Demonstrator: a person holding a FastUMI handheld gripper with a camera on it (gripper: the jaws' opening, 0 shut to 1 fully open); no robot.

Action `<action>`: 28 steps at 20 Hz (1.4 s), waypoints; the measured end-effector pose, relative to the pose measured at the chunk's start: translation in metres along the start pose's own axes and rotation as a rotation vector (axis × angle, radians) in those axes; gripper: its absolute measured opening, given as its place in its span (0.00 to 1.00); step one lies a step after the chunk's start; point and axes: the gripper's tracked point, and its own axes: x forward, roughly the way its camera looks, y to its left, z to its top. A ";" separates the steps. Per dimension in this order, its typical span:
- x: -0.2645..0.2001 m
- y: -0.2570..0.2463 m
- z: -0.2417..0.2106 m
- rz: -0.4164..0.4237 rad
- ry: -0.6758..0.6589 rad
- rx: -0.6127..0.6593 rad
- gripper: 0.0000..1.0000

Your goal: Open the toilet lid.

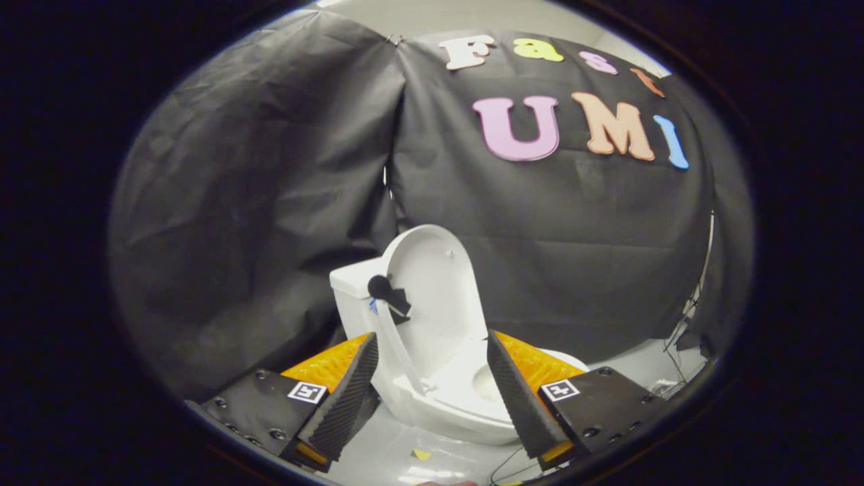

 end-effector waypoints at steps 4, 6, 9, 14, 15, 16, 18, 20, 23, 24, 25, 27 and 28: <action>-0.033 -0.046 0.003 -0.064 -0.001 -0.016 0.99; -0.045 -0.067 0.006 -0.079 0.005 -0.046 0.99; -0.055 -0.097 0.023 -0.078 -0.006 -0.033 0.99; -0.071 -0.113 0.038 -0.046 -0.052 -0.042 0.98; -0.072 -0.119 0.040 -0.044 -0.062 -0.022 0.98; -0.073 -0.125 0.034 -0.052 -0.052 -0.017 0.98; -0.079 -0.144 0.024 -0.108 -0.011 -0.044 0.98; -0.091 -0.150 0.018 -0.133 -0.003 -0.023 0.99; -0.096 -0.153 0.009 -0.150 0.016 0.004 0.99; -0.096 -0.153 0.009 -0.148 0.018 0.008 0.98; -0.096 -0.152 0.008 -0.141 0.021 0.008 0.98; -0.097 -0.157 0.003 -0.146 0.024 0.003 0.98; -0.098 -0.161 0.001 -0.152 0.024 0.008 0.98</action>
